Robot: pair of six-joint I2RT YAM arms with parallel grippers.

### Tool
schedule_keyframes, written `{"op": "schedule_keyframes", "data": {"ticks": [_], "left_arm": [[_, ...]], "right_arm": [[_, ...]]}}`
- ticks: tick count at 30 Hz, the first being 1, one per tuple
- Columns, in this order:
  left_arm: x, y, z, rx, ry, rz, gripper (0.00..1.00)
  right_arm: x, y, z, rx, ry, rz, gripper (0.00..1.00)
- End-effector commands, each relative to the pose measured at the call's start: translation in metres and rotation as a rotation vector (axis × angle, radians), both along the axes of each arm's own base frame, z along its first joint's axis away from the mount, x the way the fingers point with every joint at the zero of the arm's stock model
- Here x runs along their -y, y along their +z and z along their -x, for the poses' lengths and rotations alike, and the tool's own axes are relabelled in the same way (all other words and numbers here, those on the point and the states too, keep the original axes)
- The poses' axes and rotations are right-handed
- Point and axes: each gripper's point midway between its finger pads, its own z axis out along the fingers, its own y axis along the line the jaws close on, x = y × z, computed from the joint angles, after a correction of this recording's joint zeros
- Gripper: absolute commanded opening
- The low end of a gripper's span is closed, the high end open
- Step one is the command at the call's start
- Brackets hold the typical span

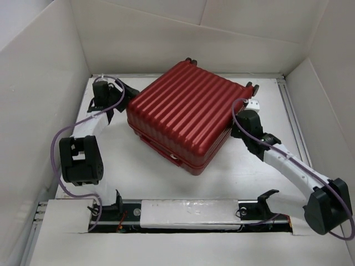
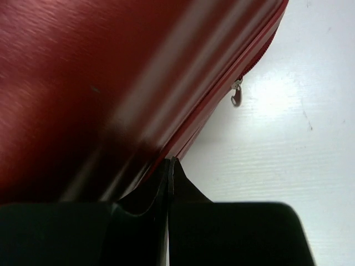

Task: Pack the luggage

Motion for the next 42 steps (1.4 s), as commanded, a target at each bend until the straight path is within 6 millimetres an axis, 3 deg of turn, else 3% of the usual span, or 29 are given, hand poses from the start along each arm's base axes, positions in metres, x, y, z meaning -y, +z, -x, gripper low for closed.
{"op": "schedule_keyframes", "data": {"ticks": [1, 2, 4, 5, 6, 8, 10, 11, 12, 15, 18, 21, 22, 23, 25, 26, 27, 28, 29, 30, 31, 32, 33, 35, 36, 37, 39, 40, 42], "left_arm": [[0.050, -0.005, 0.039, 0.016, -0.160, 0.095, 0.69], [0.052, -0.030, 0.061, -0.040, -0.156, 0.128, 0.69], [0.057, -0.009, 0.081, 0.079, -0.168, 0.181, 0.67], [0.059, -0.012, 0.095, 0.091, -0.171, 0.206, 0.66], [0.059, -0.037, 0.118, 0.034, -0.155, 0.232, 0.66], [0.058, -0.023, 0.140, 0.106, -0.159, 0.238, 0.66], [0.058, -0.038, 0.165, 0.094, -0.157, 0.239, 0.66], [0.058, -0.025, 0.174, 0.147, -0.164, 0.236, 0.66], [0.057, -0.028, 0.183, 0.141, -0.163, 0.236, 0.66], [0.052, -0.016, 0.200, 0.190, -0.166, 0.170, 0.67], [0.045, 0.004, 0.206, 0.226, -0.147, 0.103, 0.75], [0.039, 0.028, 0.210, 0.275, -0.134, 0.053, 0.81], [0.037, 0.037, 0.213, 0.304, -0.132, 0.034, 0.84], [0.034, 0.045, 0.213, 0.331, -0.130, -0.005, 0.86], [0.022, 0.039, 0.216, 0.304, -0.072, -0.061, 0.92], [0.017, 0.037, 0.216, 0.294, -0.045, -0.072, 0.94], [0.011, 0.032, 0.216, 0.288, -0.014, -0.097, 0.95], [0.008, 0.026, 0.216, 0.282, -0.001, -0.102, 0.96], [0.007, 0.026, 0.217, 0.292, 0.016, -0.093, 0.97], [0.005, 0.010, 0.218, 0.258, 0.025, -0.098, 1.00], [0.004, 0.009, 0.217, 0.256, 0.047, -0.072, 1.00], [0.003, 0.006, 0.216, 0.255, 0.061, -0.067, 1.00], [0.003, 0.001, 0.216, 0.242, 0.065, -0.058, 1.00], [-0.001, -0.007, 0.214, 0.217, 0.108, -0.035, 1.00], [-0.002, -0.007, 0.214, 0.214, 0.124, -0.029, 1.00], [-0.002, -0.015, 0.214, 0.199, 0.128, -0.020, 1.00], [0.000, -0.010, 0.212, 0.234, 0.127, 0.009, 1.00], [0.002, -0.015, 0.212, 0.223, 0.116, 0.013, 1.00], [0.011, -0.013, 0.211, 0.233, 0.069, 0.042, 1.00]], "right_arm": [[-0.077, 0.046, -0.033, 0.138, 0.287, -0.148, 0.00], [-0.085, 0.031, -0.042, 0.098, 0.313, -0.124, 0.00], [-0.118, 0.045, -0.048, 0.107, 0.422, -0.146, 0.00], [-0.128, 0.034, -0.053, 0.077, 0.443, -0.144, 0.00], [-0.138, 0.036, -0.056, 0.080, 0.469, -0.143, 0.00], [-0.167, 0.055, -0.060, 0.101, 0.557, -0.186, 0.00], [-0.185, 0.049, -0.067, 0.080, 0.600, -0.198, 0.00], [-0.193, 0.067, -0.076, 0.116, 0.614, -0.213, 0.00], [-0.196, 0.060, -0.080, 0.090, 0.612, -0.206, 0.00], [-0.203, 0.084, -0.088, 0.112, 0.620, -0.226, 0.00], [-0.190, 0.122, -0.096, 0.180, 0.578, -0.229, 0.03], [-0.152, 0.170, -0.093, 0.268, 0.484, -0.210, 0.24], [-0.142, 0.180, -0.086, 0.279, 0.468, -0.191, 0.38], [-0.122, 0.213, -0.073, 0.356, 0.444, -0.173, 0.44], [-0.093, 0.222, -0.056, 0.380, 0.363, -0.117, 0.53], [-0.072, 0.245, -0.029, 0.437, 0.339, -0.115, 0.55], [-0.067, 0.249, -0.013, 0.461, 0.341, -0.112, 0.56], [-0.069, 0.249, 0.008, 0.475, 0.371, -0.125, 0.56], [-0.072, 0.216, 0.023, 0.445, 0.407, -0.124, 0.47], [-0.065, 0.230, 0.057, 0.518, 0.435, -0.193, 0.40], [-0.081, 0.217, 0.080, 0.515, 0.519, -0.240, 0.32], [-0.095, 0.168, 0.097, 0.436, 0.603, -0.255, 0.23], [-0.098, 0.169, 0.114, 0.477, 0.637, -0.302, 0.09], [-0.113, 0.134, 0.134, 0.403, 0.660, -0.332, 0.00], [-0.120, 0.103, 0.138, 0.363, 0.670, -0.307, 0.00], [-0.125, 0.089, 0.141, 0.339, 0.675, -0.287, 0.03], [-0.136, 0.071, 0.148, 0.308, 0.663, -0.244, 0.17], [-0.143, 0.053, 0.148, 0.267, 0.660, -0.192, 0.32], [-0.152, 0.048, 0.149, 0.282, 0.649, -0.104, 0.39]]}}
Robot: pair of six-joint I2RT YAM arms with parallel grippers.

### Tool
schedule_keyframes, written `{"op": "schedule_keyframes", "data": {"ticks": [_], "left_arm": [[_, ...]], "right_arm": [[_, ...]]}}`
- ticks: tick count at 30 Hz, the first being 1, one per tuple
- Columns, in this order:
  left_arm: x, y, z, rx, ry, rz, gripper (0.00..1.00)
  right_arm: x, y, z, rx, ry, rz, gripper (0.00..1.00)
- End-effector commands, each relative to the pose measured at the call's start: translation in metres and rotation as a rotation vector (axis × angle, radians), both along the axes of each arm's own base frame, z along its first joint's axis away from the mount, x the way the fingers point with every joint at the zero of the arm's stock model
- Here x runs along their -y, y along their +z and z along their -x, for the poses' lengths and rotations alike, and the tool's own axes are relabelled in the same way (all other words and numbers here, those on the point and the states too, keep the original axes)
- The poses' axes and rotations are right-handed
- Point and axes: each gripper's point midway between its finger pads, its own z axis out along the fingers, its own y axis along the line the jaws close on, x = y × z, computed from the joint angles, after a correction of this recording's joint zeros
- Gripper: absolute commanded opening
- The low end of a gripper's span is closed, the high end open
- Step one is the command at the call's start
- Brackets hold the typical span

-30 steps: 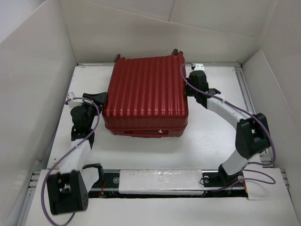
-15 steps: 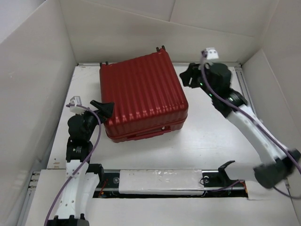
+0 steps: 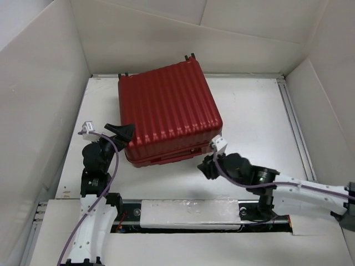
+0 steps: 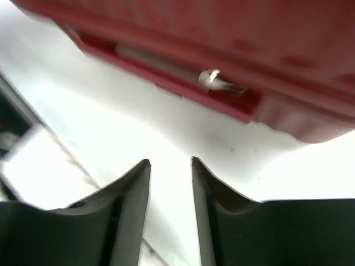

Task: Pack the luggage

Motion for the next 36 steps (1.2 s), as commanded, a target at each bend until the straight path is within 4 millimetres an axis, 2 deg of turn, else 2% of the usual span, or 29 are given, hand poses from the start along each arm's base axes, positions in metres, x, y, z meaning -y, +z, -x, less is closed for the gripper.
{"op": "schedule_keyframes", "data": {"ticks": [1, 3, 5, 7, 12, 17, 18, 19, 23, 25, 27, 28, 30, 32, 33, 34, 36], "left_arm": [[0.021, -0.048, 0.006, -0.140, -0.107, 0.035, 1.00], [0.026, -0.049, 0.008, -0.139, -0.141, 0.042, 1.00], [0.029, -0.054, 0.008, -0.148, -0.161, 0.046, 1.00], [0.031, -0.051, 0.008, -0.137, -0.172, 0.048, 1.00], [0.034, -0.060, 0.013, -0.144, -0.194, 0.044, 0.97], [0.037, -0.060, 0.015, -0.139, -0.218, 0.029, 0.97], [0.037, -0.060, 0.015, -0.139, -0.218, 0.029, 0.97], [0.038, -0.062, 0.016, -0.148, -0.227, 0.031, 0.97], [0.039, -0.057, 0.018, -0.135, -0.239, 0.023, 0.95], [0.039, -0.057, 0.019, -0.134, -0.239, 0.023, 0.92], [0.039, -0.053, 0.020, -0.124, -0.241, 0.013, 0.91], [0.039, -0.053, 0.020, -0.124, -0.241, 0.013, 0.91], [0.040, -0.053, 0.020, -0.123, -0.250, 0.015, 0.89], [0.042, -0.055, 0.021, -0.132, -0.259, 0.018, 0.89], [0.044, -0.052, 0.021, -0.123, -0.271, 0.019, 0.88], [0.044, -0.059, 0.022, -0.143, -0.271, 0.021, 0.86], [0.045, -0.055, 0.021, -0.123, -0.282, 0.021, 0.84]], "right_arm": [[-0.010, 0.018, -0.017, 0.105, -0.130, 0.013, 0.44], [-0.017, 0.012, -0.021, 0.126, -0.143, 0.050, 0.45], [-0.019, 0.007, -0.034, 0.152, -0.205, 0.080, 0.45], [-0.013, 0.006, -0.045, 0.178, -0.307, 0.088, 0.45], [-0.004, -0.008, -0.063, 0.223, -0.476, 0.094, 0.46], [-0.017, -0.012, -0.075, 0.263, -0.515, 0.117, 0.46], [-0.017, -0.006, -0.079, 0.274, -0.554, 0.110, 0.48], [-0.020, -0.011, -0.081, 0.277, -0.561, 0.122, 0.50], [-0.021, -0.010, -0.089, 0.307, -0.624, 0.129, 0.50], [-0.014, -0.004, -0.093, 0.327, -0.686, 0.127, 0.50], [-0.011, -0.006, -0.095, 0.340, -0.715, 0.138, 0.50], [-0.011, -0.003, -0.096, 0.348, -0.724, 0.134, 0.48], [-0.018, 0.001, -0.098, 0.376, -0.704, 0.134, 0.38], [-0.021, -0.001, -0.099, 0.387, -0.691, 0.145, 0.25], [-0.024, -0.004, -0.100, 0.392, -0.686, 0.163, 0.13], [-0.024, -0.007, -0.101, 0.396, -0.682, 0.181, 0.08], [-0.029, -0.001, -0.102, 0.394, -0.677, 0.146, 0.00]]}}
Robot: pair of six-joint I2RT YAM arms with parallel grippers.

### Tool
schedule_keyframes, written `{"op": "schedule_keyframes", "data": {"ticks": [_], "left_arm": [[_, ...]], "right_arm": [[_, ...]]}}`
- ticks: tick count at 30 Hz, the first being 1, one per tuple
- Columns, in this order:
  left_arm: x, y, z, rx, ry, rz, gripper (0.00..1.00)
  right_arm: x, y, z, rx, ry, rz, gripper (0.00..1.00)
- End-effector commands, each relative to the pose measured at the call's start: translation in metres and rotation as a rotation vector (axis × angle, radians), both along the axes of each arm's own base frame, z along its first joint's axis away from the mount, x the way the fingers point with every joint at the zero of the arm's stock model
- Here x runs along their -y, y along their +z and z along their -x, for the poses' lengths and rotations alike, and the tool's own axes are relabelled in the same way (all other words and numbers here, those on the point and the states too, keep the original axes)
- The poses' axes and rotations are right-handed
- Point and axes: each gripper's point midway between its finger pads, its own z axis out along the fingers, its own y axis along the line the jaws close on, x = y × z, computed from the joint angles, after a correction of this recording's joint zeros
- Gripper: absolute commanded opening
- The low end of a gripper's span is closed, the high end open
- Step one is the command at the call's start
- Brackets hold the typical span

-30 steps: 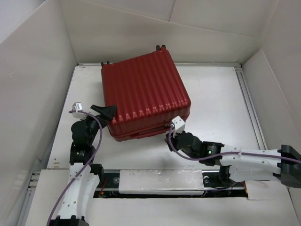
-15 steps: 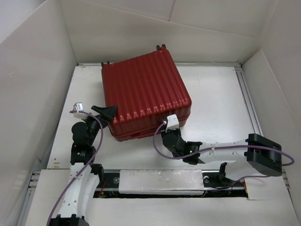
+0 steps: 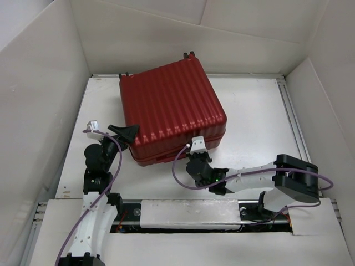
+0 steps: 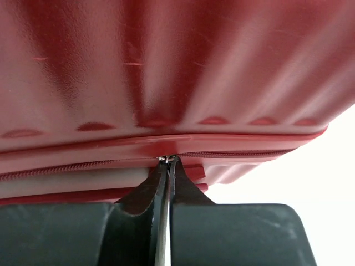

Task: Pack the luggage

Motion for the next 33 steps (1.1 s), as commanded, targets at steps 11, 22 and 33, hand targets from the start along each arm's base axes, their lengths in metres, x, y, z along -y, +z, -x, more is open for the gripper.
{"op": "schedule_keyframes", "data": {"ticks": [11, 22, 33], "left_arm": [[0.052, -0.032, 0.030, -0.088, -0.324, 0.083, 0.23], [0.066, -0.019, 0.040, -0.082, -0.459, 0.039, 0.20], [0.057, 0.001, 0.057, -0.094, -0.455, -0.127, 0.54]], "right_arm": [[-0.135, 0.065, 0.094, -0.103, 0.489, -0.491, 0.00], [-0.229, 0.070, 0.197, -0.222, 0.795, -0.588, 0.00], [-0.209, 0.066, 0.193, -0.249, 0.703, -0.536, 0.00]]}}
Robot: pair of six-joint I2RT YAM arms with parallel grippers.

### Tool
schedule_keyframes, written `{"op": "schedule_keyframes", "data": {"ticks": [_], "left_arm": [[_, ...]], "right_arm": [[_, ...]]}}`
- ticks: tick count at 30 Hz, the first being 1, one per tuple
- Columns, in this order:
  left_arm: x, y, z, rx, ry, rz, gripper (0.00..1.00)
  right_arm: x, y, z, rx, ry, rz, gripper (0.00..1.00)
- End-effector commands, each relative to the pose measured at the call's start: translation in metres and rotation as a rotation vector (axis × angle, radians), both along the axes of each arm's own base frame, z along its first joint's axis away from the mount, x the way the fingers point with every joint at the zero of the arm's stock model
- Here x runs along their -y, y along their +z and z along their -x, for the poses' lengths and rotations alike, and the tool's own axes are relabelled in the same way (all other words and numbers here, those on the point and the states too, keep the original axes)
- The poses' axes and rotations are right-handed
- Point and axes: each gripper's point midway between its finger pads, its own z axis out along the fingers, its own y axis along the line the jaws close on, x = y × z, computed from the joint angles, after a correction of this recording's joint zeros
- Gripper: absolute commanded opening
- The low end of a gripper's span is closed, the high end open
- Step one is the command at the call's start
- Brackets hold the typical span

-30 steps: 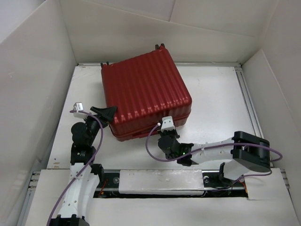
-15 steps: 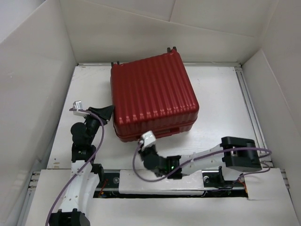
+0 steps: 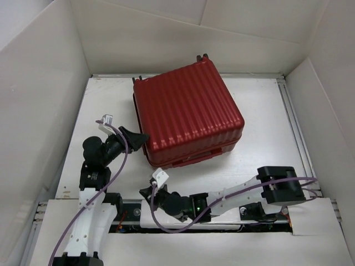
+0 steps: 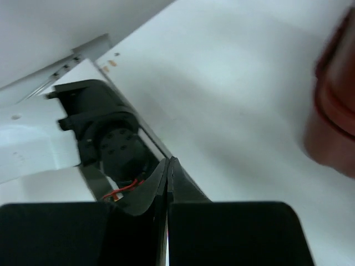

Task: Pack the luggage

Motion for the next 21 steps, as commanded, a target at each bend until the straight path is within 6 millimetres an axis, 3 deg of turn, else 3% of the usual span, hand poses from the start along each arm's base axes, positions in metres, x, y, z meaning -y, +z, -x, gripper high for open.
{"op": "schedule_keyframes", "data": {"ticks": [1, 2, 4, 5, 7, 8, 9, 10, 11, 14, 19, 21], "left_arm": [[0.006, -0.017, 0.021, -0.071, -0.066, -0.056, 0.56], [0.006, -0.017, 0.021, -0.071, -0.066, -0.056, 0.56], [0.003, -0.025, 0.018, -0.098, -0.036, -0.045, 0.56], [0.003, -0.027, 0.018, -0.106, -0.033, -0.035, 0.56], [-0.001, -0.035, 0.013, -0.112, 0.009, -0.020, 0.60], [-0.001, -0.034, 0.012, -0.116, 0.024, 0.004, 0.62], [-0.001, -0.030, 0.014, -0.092, 0.027, 0.020, 0.66], [0.000, -0.033, 0.014, -0.090, 0.029, 0.031, 0.70], [0.002, -0.027, 0.014, -0.065, 0.018, 0.042, 0.78], [0.005, -0.028, 0.016, -0.073, -0.015, 0.026, 0.83], [0.007, -0.032, 0.018, -0.078, -0.043, 0.015, 0.83], [0.007, -0.028, 0.019, -0.059, -0.043, 0.015, 0.83]], "right_arm": [[0.033, 0.025, -0.021, -0.066, -0.207, -0.065, 0.00], [0.060, 0.012, -0.027, -0.079, -0.246, -0.015, 0.00], [0.090, 0.000, -0.033, -0.144, -0.319, -0.019, 0.00], [0.114, -0.019, -0.040, -0.142, -0.369, 0.017, 0.01], [0.139, -0.020, -0.048, -0.188, -0.393, 0.003, 0.21], [0.151, -0.035, -0.057, -0.204, -0.395, 0.034, 0.29], [0.157, -0.032, -0.062, -0.219, -0.406, 0.013, 0.43], [0.161, -0.037, -0.067, -0.217, -0.424, 0.022, 0.48], [0.166, -0.040, -0.078, -0.224, -0.451, 0.033, 0.50], [0.168, -0.044, -0.097, -0.201, -0.495, 0.087, 0.54], [0.164, -0.036, -0.123, -0.158, -0.580, 0.120, 0.55], [0.165, -0.038, -0.125, -0.151, -0.591, 0.127, 0.55]]}}
